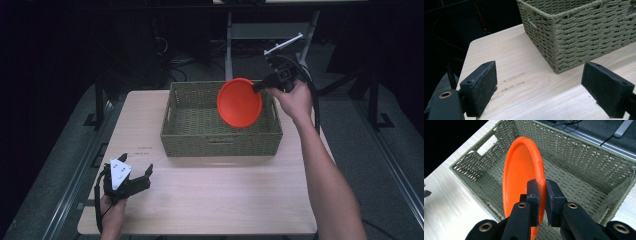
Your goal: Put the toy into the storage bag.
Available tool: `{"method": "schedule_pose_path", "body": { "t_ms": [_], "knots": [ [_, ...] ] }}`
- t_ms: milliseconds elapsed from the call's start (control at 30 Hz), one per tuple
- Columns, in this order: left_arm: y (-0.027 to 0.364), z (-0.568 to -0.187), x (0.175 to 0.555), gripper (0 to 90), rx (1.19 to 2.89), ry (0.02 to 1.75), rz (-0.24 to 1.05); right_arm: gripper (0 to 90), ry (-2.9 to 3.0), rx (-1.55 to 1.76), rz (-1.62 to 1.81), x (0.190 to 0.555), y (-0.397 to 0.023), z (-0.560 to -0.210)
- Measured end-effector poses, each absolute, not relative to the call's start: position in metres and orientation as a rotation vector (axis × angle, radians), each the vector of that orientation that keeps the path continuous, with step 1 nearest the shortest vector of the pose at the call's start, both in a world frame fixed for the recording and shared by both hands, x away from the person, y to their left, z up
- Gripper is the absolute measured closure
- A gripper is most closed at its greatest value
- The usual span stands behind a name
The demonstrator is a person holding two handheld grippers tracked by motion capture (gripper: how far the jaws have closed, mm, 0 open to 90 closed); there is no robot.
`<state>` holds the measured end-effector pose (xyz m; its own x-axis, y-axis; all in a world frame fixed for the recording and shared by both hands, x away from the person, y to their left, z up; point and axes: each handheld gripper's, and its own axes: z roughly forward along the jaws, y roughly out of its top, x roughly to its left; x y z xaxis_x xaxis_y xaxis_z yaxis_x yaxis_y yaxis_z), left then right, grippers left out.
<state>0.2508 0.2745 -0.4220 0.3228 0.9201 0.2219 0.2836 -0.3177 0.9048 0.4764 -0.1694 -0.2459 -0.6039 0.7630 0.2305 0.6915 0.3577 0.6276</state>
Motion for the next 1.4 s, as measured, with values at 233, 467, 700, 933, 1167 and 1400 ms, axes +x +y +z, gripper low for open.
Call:
{"method": "schedule_pose_path", "body": {
  "t_ms": [233,467,700,933,1167,1400],
  "knots": [
    [0.274,-0.422,0.251,12.7,1.787,1.075,1.005,82.0,2.484,1.375,1.082,0.482,-0.167,-0.255],
    [0.274,-0.422,0.251,12.7,1.783,1.075,1.005,82.0,2.494,1.394,1.054,0.486,-0.165,-0.266],
    [0.274,-0.422,0.251,12.7,1.79,1.07,1.005,81.9,2.49,1.412,1.029,0.49,-0.163,-0.275],
    [0.274,-0.422,0.25,12.7,1.794,1.072,1.004,81.9,2.491,1.434,1.011,0.495,-0.159,-0.286],
    [0.274,-0.422,0.25,12.7,1.784,1.077,1.003,81.9,2.499,1.453,1.019,0.498,-0.158,-0.298],
    [0.274,-0.422,0.25,12.7,1.785,1.074,1.003,81.8,2.495,1.469,1.038,0.499,-0.156,-0.304]
  ]
}}
